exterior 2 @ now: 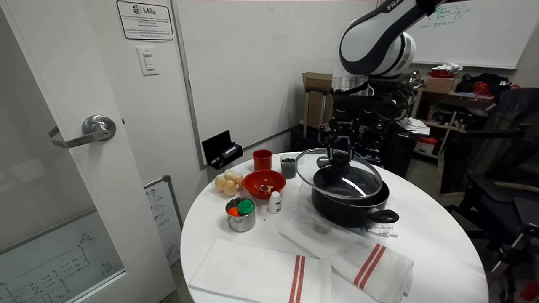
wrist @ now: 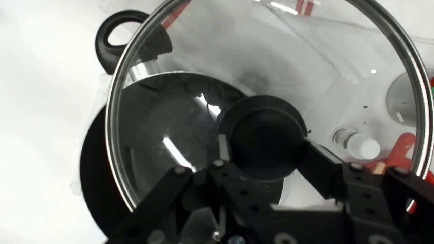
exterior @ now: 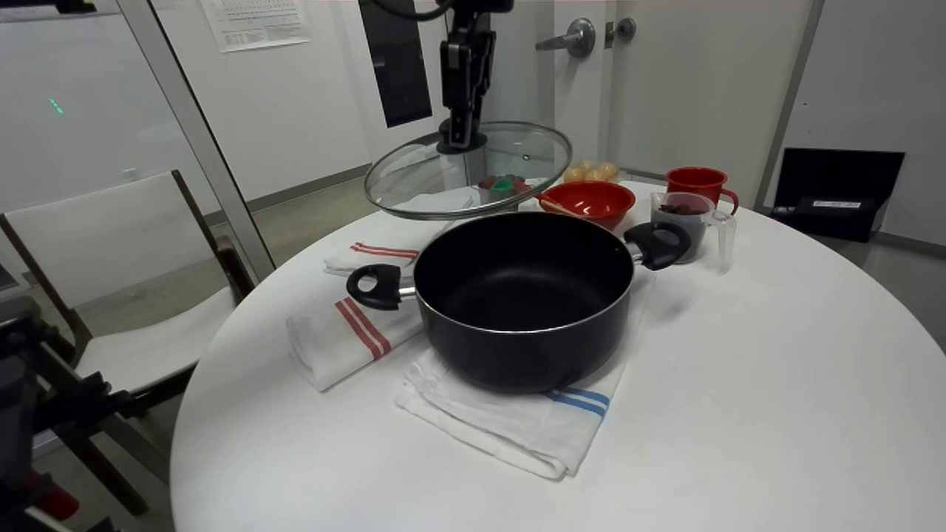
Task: Remove the lid from the pot
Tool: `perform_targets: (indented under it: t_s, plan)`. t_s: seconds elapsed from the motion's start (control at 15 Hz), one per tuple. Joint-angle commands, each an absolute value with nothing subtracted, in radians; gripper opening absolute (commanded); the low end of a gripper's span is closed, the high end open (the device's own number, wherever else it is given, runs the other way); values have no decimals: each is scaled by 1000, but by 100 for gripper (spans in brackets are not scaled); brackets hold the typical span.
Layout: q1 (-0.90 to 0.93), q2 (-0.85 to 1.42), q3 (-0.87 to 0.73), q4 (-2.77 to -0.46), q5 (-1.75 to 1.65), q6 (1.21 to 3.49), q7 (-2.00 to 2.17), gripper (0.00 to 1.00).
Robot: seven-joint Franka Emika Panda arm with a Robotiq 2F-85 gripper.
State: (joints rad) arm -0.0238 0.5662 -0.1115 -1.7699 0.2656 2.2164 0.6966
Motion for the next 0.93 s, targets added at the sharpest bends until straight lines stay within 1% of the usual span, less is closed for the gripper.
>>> perform_targets:
  t_s: [0.0, 0.47, 0.87]
  plan:
    - [-5, 522, -75, -1746, 277, 2145, 692, 26]
    - [77, 551, -31, -1637, 231, 2013, 704, 26]
    - [116, 666, 4, -1459, 241, 1857, 716, 26]
